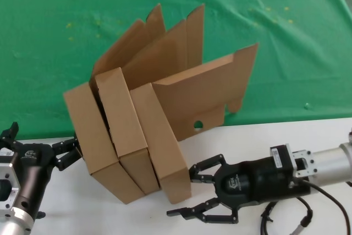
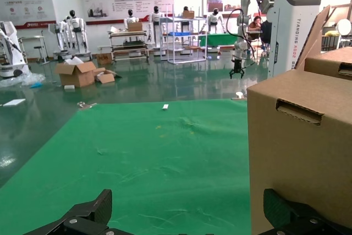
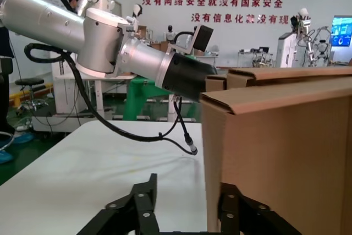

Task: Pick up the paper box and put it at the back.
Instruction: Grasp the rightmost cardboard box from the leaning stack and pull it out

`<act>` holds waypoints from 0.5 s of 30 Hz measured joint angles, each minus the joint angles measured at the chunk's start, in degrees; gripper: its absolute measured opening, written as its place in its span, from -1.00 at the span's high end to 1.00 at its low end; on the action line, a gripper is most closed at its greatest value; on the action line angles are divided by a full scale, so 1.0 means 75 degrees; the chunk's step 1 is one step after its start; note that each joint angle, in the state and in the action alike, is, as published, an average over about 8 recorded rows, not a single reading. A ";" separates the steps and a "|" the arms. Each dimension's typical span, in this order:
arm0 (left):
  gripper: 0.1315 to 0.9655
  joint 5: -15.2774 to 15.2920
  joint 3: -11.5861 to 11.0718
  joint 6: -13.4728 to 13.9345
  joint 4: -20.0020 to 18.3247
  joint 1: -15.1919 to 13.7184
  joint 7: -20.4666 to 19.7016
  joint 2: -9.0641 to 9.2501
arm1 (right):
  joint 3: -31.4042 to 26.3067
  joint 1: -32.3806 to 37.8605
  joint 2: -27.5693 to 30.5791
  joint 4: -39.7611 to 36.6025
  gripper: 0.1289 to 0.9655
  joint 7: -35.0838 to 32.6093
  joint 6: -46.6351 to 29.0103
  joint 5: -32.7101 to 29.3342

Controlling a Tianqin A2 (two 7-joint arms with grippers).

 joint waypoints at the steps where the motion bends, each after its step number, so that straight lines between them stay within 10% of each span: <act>1: -1.00 0.0000 0.0000 0.0000 0.0000 0.0000 0.0000 0.0000 | -0.0018 -0.0007 0.0023 0.0011 0.22 0.0007 0.0000 0.0011; 15: -1.00 0.0000 0.0000 0.0000 0.0000 0.0000 0.0000 0.0000 | 0.0430 0.0024 0.0086 -0.0034 0.71 0.0006 0.0000 -0.0092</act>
